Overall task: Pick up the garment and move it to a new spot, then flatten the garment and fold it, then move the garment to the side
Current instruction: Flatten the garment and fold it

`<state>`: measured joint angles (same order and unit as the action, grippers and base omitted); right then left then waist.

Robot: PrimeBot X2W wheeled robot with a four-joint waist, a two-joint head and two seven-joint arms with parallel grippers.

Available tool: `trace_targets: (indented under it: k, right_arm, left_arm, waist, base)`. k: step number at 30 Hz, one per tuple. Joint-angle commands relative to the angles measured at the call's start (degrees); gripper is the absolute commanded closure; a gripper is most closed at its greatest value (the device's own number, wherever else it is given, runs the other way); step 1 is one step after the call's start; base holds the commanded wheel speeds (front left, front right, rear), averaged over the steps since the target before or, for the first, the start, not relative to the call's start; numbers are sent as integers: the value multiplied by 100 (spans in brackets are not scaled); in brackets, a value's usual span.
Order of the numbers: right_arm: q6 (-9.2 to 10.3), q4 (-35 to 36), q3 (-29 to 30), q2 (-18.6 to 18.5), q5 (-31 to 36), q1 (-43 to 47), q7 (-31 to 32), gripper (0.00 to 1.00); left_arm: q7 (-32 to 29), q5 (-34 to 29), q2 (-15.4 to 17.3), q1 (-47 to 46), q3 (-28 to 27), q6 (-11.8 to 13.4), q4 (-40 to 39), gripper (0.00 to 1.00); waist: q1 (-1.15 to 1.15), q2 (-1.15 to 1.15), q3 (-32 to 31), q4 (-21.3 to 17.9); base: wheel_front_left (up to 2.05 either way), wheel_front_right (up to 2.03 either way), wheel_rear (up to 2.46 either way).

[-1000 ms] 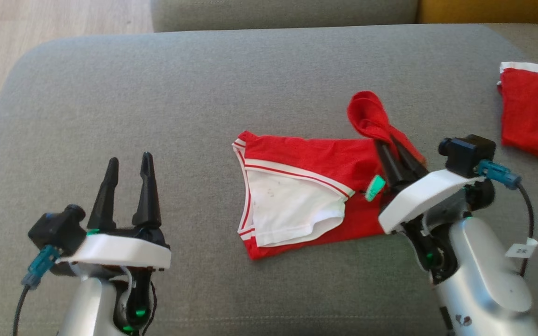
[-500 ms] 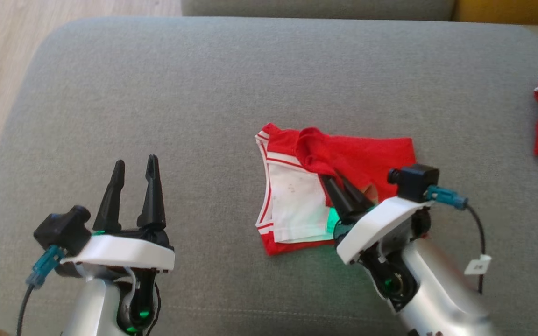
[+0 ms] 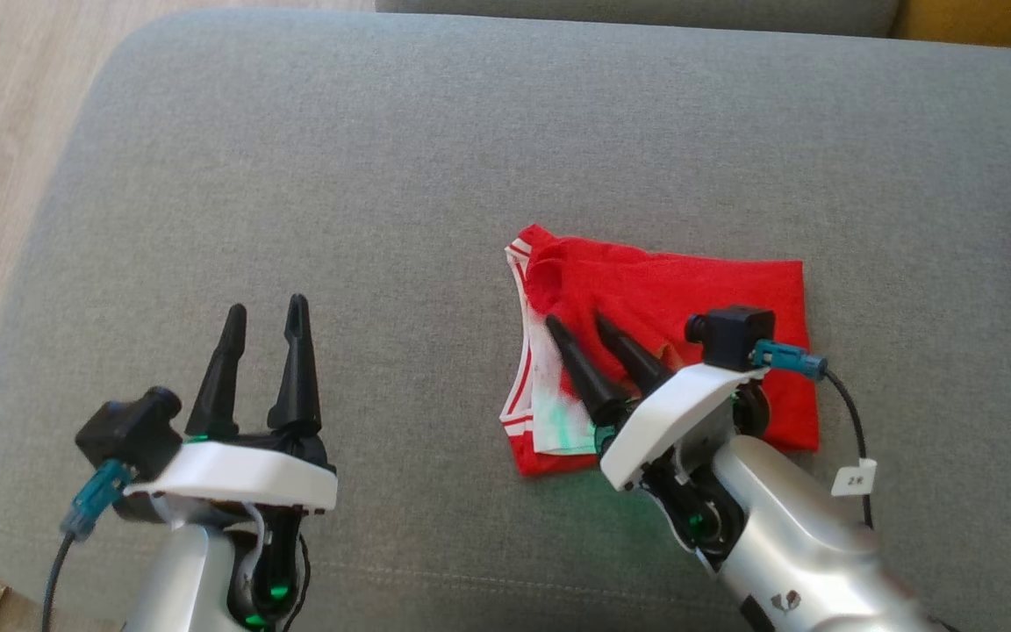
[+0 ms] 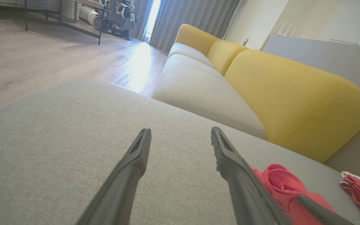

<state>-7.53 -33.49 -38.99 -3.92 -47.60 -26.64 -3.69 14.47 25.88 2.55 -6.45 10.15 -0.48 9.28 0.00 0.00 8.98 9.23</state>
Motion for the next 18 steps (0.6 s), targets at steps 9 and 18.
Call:
trace_targets:
  k: [9,18]
  right_arm:
    - [4,277,-215,104,-49,-436,-428,0]
    - [4,460,742,104,1009,-363,-562,0]
  left_arm:
    - [52,-17,32,-190,-299,-2,-141,0]
    - [52,-104,32,-116,-410,-53,-171,0]
  waist:
    - [0,0,-134,-222]
    - [0,0,-296,-519]
  base:
    - [0,0,0]
    - [0,0,0]
